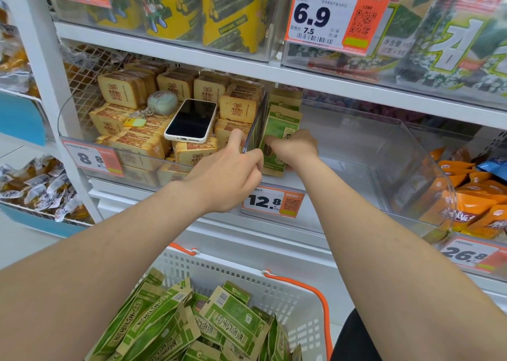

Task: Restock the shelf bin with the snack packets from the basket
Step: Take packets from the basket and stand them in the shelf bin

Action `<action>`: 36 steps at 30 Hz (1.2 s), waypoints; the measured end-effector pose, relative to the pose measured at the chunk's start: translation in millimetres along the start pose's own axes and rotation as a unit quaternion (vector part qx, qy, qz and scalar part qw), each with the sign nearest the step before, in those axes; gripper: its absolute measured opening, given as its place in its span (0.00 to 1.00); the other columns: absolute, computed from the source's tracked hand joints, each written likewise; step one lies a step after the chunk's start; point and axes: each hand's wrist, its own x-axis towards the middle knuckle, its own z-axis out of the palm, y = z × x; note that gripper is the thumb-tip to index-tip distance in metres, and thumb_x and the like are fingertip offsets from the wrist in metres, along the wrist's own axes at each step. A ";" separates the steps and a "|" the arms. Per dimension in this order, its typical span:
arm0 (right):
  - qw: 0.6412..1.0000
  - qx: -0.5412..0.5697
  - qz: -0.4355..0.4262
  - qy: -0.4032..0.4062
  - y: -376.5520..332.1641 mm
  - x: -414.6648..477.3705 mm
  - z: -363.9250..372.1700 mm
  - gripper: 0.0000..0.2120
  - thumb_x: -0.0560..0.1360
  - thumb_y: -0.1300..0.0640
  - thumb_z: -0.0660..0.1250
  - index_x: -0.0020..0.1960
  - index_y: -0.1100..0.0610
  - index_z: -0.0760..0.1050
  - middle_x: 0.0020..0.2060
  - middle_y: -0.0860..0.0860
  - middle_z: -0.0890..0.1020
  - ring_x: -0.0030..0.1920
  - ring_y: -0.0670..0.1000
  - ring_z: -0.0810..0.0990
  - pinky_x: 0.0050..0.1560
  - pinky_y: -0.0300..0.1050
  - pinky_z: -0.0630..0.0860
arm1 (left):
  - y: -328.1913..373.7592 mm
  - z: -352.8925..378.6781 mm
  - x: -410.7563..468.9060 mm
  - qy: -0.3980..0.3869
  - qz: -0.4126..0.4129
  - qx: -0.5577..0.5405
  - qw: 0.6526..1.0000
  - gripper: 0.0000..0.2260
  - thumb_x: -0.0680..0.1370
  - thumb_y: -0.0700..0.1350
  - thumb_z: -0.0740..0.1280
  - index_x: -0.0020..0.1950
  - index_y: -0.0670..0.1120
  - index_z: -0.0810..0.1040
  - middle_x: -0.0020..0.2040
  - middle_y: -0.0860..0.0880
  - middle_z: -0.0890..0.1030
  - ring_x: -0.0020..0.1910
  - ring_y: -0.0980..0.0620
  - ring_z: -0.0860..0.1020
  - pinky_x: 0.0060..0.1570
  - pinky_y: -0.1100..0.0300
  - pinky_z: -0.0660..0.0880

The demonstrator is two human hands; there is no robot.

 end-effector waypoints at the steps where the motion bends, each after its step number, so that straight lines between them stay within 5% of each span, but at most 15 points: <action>1: 1.000 0.002 -0.002 -0.003 0.3 -0.3 0.0 0.18 0.72 0.38 0.74 0.49 0.52 0.79 0.48 0.51 0.84 0.49 0.56 0.85 0.51 0.53 0.85 | 0.3 -0.1 -0.1 -0.001 -0.001 0.000 1.000 0.10 0.84 0.51 0.55 0.58 0.52 0.74 0.58 0.49 0.60 0.30 0.49 0.72 0.32 0.55 0.65; 6: 1.000 0.001 -0.023 -0.015 0.2 -2.0 2.0 0.24 0.71 0.40 0.75 0.59 0.54 0.79 0.52 0.51 0.85 0.54 0.57 0.85 0.54 0.53 0.85 | 1.2 -1.3 -0.6 -0.004 -0.002 0.004 1.000 0.10 0.84 0.51 0.55 0.58 0.51 0.75 0.58 0.49 0.61 0.30 0.48 0.73 0.32 0.54 0.66; 9: 1.000 0.013 -0.016 0.011 -0.4 -3.3 -0.6 0.47 0.70 0.46 0.80 0.78 0.60 0.57 0.63 0.55 0.79 0.63 0.59 0.81 0.59 0.49 0.81 | 1.8 -1.6 -0.5 -0.004 -0.004 0.007 1.000 0.10 0.84 0.50 0.55 0.58 0.51 0.75 0.58 0.47 0.62 0.31 0.48 0.73 0.32 0.54 0.67; 11: 0.999 0.024 -0.021 0.032 -0.3 -5.4 -4.4 0.55 0.70 0.51 0.82 0.81 0.59 0.47 0.65 0.56 0.78 0.65 0.60 0.79 0.55 0.46 0.77 | 2.1 -1.9 -0.5 -0.006 -0.005 0.006 1.000 0.10 0.85 0.50 0.55 0.58 0.51 0.75 0.58 0.47 0.62 0.31 0.47 0.73 0.32 0.53 0.69; 20: 0.997 -0.026 -0.048 0.048 -3.6 -5.6 1.8 0.38 0.72 0.51 0.80 0.73 0.58 0.62 0.66 0.59 0.74 0.64 0.60 0.77 0.60 0.51 0.77 | 1.9 -1.5 -0.8 0.000 -0.001 0.006 1.000 0.09 0.85 0.49 0.56 0.59 0.50 0.75 0.58 0.47 0.63 0.30 0.47 0.73 0.32 0.53 0.68; 31: 1.000 0.012 -0.001 0.028 -1.4 -5.0 -0.9 0.47 0.74 0.51 0.78 0.79 0.60 0.51 0.72 0.61 0.68 0.69 0.61 0.74 0.59 0.48 0.75 | 1.1 -0.5 -0.1 0.009 0.008 0.010 1.000 0.10 0.85 0.50 0.55 0.59 0.51 0.75 0.58 0.47 0.62 0.30 0.47 0.73 0.32 0.53 0.70; 36: 1.000 0.026 0.018 -0.003 1.6 -5.9 -0.2 0.44 0.69 0.48 0.81 0.73 0.61 0.59 0.66 0.59 0.75 0.68 0.60 0.75 0.65 0.55 0.79 | 2.8 -0.3 0.1 0.009 0.002 0.019 1.000 0.10 0.86 0.50 0.55 0.59 0.51 0.75 0.59 0.47 0.62 0.31 0.49 0.72 0.32 0.54 0.67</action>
